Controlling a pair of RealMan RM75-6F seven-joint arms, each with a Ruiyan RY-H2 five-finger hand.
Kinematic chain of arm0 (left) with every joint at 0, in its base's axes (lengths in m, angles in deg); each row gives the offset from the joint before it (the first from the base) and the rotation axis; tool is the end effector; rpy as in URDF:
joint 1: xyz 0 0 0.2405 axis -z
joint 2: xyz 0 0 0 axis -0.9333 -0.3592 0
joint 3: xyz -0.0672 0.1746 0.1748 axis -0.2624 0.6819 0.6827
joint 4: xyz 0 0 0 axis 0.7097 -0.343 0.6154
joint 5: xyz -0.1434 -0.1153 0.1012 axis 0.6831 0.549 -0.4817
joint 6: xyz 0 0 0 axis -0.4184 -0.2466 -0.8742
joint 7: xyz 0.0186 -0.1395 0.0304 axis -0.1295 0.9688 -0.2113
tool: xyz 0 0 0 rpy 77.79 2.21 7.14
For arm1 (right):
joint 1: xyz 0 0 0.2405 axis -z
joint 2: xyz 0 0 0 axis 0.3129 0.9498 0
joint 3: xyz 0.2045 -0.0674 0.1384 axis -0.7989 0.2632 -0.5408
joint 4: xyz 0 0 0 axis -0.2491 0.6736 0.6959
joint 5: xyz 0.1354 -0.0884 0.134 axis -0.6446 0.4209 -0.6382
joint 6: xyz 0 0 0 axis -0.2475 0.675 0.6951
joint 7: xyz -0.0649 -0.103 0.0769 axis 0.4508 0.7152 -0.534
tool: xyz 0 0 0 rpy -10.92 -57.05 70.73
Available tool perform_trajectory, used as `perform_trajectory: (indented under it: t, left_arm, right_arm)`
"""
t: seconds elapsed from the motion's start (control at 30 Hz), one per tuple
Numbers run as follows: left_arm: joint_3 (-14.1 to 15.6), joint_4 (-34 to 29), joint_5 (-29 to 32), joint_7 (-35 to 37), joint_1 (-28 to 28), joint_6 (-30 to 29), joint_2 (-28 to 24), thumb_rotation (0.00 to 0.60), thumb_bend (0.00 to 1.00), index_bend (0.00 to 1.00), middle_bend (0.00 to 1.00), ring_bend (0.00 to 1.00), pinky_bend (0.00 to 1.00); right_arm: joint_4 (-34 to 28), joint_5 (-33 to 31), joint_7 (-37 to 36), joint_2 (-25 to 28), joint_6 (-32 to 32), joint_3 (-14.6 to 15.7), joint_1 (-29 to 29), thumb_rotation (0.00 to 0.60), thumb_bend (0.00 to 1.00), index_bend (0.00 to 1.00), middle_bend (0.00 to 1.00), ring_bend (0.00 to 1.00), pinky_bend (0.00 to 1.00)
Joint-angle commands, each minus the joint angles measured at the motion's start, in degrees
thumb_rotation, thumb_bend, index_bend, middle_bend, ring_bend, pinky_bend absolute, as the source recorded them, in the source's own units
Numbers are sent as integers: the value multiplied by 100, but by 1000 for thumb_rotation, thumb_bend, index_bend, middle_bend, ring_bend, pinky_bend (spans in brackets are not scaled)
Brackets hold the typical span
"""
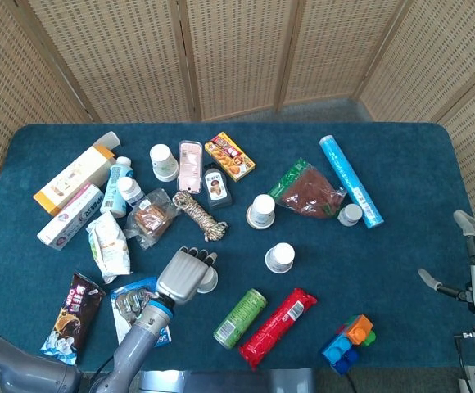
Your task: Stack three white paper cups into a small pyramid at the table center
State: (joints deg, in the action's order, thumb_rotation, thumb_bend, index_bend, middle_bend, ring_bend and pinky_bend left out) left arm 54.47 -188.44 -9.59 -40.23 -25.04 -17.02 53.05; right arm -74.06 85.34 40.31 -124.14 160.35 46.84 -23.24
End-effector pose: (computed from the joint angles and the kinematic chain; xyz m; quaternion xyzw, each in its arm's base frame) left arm -0.0758 0.2406 -0.0609 -0.8175 -0.2643 -0.2761 0.4308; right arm -0.3079 -0.2018 0.1809 0.4789 -0.4186 0.5547 0.5364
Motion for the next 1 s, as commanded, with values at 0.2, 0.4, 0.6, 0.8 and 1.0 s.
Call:
perform_trajectory:
  t: [0.2,0.4,0.6,0.8,1.0]
  left_arm:
    - [-95,111,-210,315,44,116,-88,600,296,242,390,376,498]
    - [-286,204,-257,422,159,206,-125,600,295,244,401,385,499]
    - [-336,381,-664,736,267,361,-123,600,295,247,402,386,500]
    - [-246,299,-798,737,250,337,-140,600,293,254,407,394,506]
    - [-232,160,-387,283,233,188,-122,600,292,249,399,388,505]
  right_arm:
    - [0,25,36,-15,-19,12,-7,600,141,0,35,95,152]
    - [-4,25,50,-23,-32,12,-8,600,141,0,34,94,151]
    - [6,20,33,-25,-43,7,-9,600,141,0,35,95,152]
    - [18,-13,-7,-18,-52,-17,-9,600,142,0,35,95,152]
    - [-1,25,9,-16,-47,-1,-7,600,141,0,34,95,152]
